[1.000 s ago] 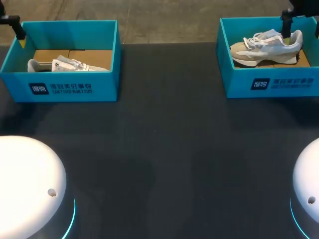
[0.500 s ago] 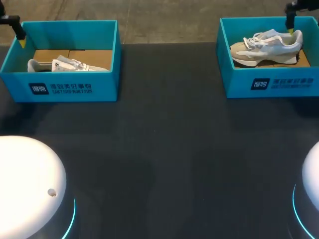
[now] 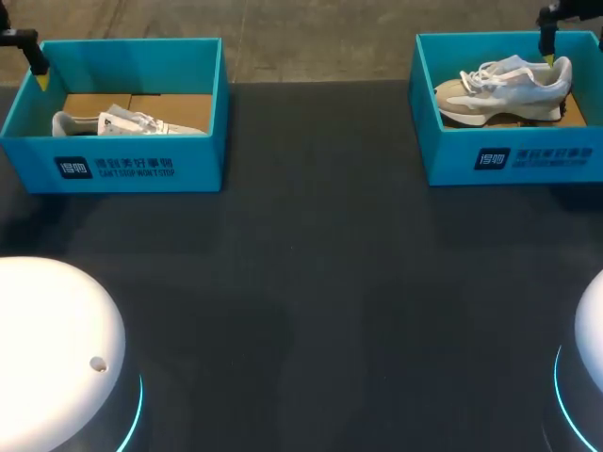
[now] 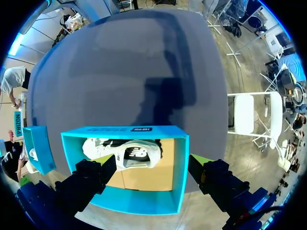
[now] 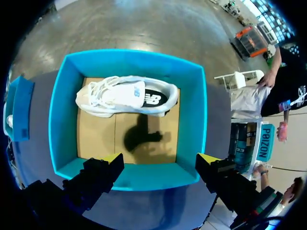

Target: Take the shoe out of the shoebox, open the shoe tongue, remove and reinsert the insole, then place the shoe into the shoebox

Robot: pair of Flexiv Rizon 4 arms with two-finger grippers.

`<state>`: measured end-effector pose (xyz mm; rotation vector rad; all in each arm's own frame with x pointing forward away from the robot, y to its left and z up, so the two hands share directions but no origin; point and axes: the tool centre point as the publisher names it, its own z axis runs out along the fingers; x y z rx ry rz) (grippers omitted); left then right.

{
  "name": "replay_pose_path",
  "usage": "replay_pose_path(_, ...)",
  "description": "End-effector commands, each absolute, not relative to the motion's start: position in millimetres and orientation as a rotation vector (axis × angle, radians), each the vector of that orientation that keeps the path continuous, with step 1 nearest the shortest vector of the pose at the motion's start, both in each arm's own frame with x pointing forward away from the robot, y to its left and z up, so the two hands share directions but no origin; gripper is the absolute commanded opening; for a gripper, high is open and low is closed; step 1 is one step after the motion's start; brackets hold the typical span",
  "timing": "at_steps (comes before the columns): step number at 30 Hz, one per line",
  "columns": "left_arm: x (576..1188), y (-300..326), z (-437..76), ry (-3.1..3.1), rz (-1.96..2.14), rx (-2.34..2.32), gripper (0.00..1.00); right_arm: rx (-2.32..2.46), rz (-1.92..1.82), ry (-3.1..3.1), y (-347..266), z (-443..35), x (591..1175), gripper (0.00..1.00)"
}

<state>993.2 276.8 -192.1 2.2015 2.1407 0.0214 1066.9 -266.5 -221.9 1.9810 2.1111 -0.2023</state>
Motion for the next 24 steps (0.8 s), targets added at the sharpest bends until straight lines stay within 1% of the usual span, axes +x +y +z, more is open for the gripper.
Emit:
replay_pose_path(1,991.9,276.8,-191.8,2.141,0.026,2.202,1.0,1.958,-0.207,2.131,-261.3,-237.1,1085.0,1.0)
replay_pose_path(17,991.9,276.8,-191.8,2.141,0.026,2.202,1.0,1.879,-0.2,2.122,-268.1,-257.7,1130.7,1.0)
replay_pose_path(18,991.9,276.8,-191.8,2.141,0.026,2.202,1.0,1.878,-0.199,2.122,-269.7,-259.2,1133.7,0.98)
replay_pose_path(19,991.9,276.8,-191.8,2.141,0.026,2.202,1.0,1.879,-0.192,2.126,-271.1,-260.8,1136.2,0.93)
replay_pose_path(21,991.9,276.8,-191.8,2.141,0.026,2.202,1.0,1.883,-0.199,2.122,-274.4,-264.6,1140.8,0.86)
replay_pose_path(24,991.9,276.8,-191.8,2.141,0.026,2.202,1.0,1.888,-0.204,2.119,-279.3,-268.4,1146.3,0.85)
